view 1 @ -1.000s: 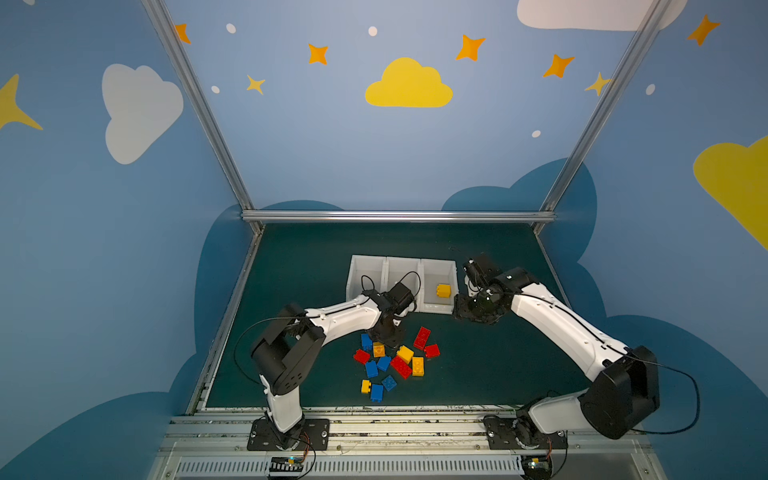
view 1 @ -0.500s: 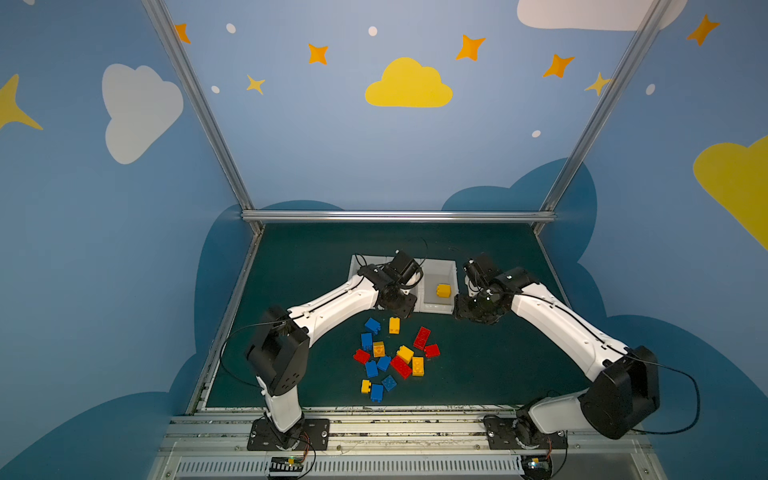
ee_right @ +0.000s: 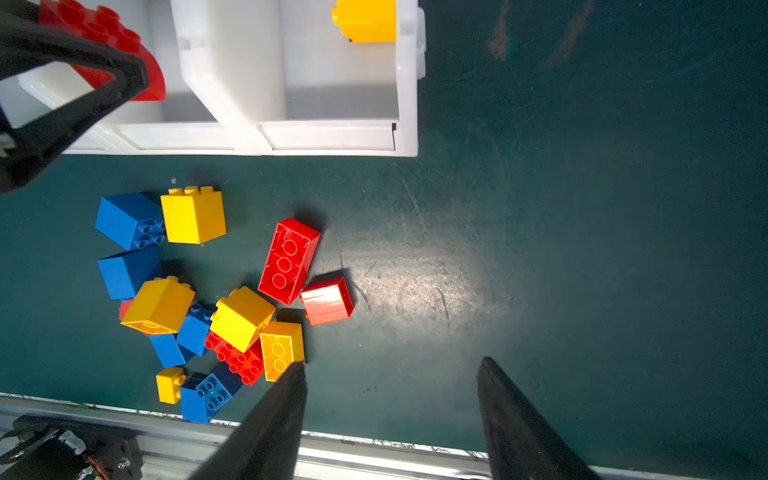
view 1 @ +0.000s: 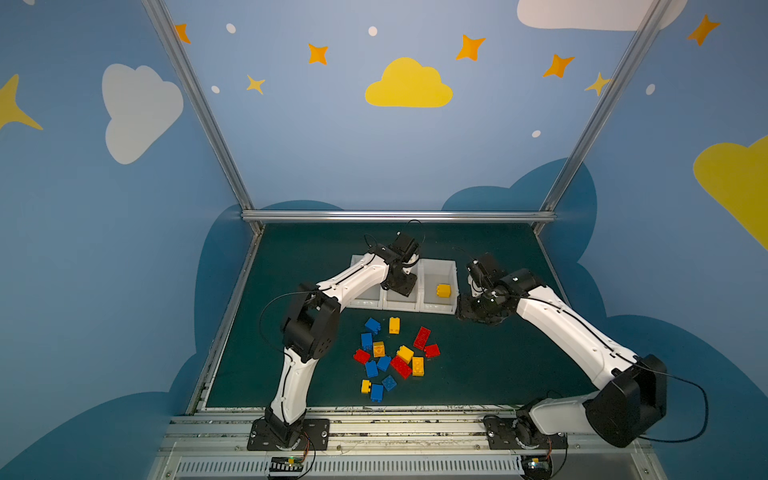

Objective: Sort the legos into containers by color
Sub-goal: 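Carry the red brick with the left gripper into the middle compartment and release, then lower the left gripper onto a blue brick and grasp it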

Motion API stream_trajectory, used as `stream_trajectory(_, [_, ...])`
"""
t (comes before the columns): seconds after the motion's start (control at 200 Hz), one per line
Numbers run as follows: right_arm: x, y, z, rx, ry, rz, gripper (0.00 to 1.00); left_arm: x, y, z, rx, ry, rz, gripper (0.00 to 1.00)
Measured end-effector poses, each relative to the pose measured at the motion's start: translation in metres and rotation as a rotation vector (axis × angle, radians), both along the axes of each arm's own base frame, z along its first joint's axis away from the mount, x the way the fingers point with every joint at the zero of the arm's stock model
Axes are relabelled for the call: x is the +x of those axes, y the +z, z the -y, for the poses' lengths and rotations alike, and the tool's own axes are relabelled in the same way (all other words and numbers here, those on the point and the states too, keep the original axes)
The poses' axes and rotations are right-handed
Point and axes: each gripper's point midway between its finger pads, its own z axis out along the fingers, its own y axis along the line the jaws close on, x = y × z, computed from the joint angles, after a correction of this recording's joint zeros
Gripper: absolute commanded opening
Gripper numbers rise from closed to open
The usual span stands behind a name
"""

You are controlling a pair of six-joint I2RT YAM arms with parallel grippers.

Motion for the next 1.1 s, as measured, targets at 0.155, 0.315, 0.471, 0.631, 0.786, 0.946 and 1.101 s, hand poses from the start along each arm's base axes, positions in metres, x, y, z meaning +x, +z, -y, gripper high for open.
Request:
stream_trajectory(0.155, [0.0,0.0,0.0,0.0,-0.003,-0.002,0.67,0.002,0.003,0.001,-0.004,0.002,0.006,0.68])
stream_trajectory(0.315, [-0.002,-0.001,0.001,-0.004,-0.008,-0.011,0.67,0.0,0.005,-0.001,-0.005,0.009,0.009,0.68])
stream_trajectory(0.471, [-0.009,0.0,0.005,-0.017,-0.016,-0.041,0.67,-0.011,0.024,-0.01,-0.022,0.03,0.02,0.68])
stream_trajectory(0.631, [-0.016,0.004,0.005,-0.009,-0.015,-0.051,0.67,-0.039,0.049,-0.031,-0.059,0.064,0.056,0.68])
stream_trajectory(0.786, [-0.021,0.013,0.001,0.029,-0.006,-0.034,0.67,-0.067,0.04,-0.057,-0.042,0.118,0.029,0.68])
stream_trajectory(0.946, [-0.02,0.01,-0.006,0.043,0.009,-0.044,0.67,-0.098,0.012,-0.085,0.004,0.183,-0.028,0.69])
stream_trajectory(1.101, [-0.014,0.0,-0.015,0.044,0.029,-0.061,0.67,-0.122,0.0,-0.103,0.012,0.223,-0.058,0.7])
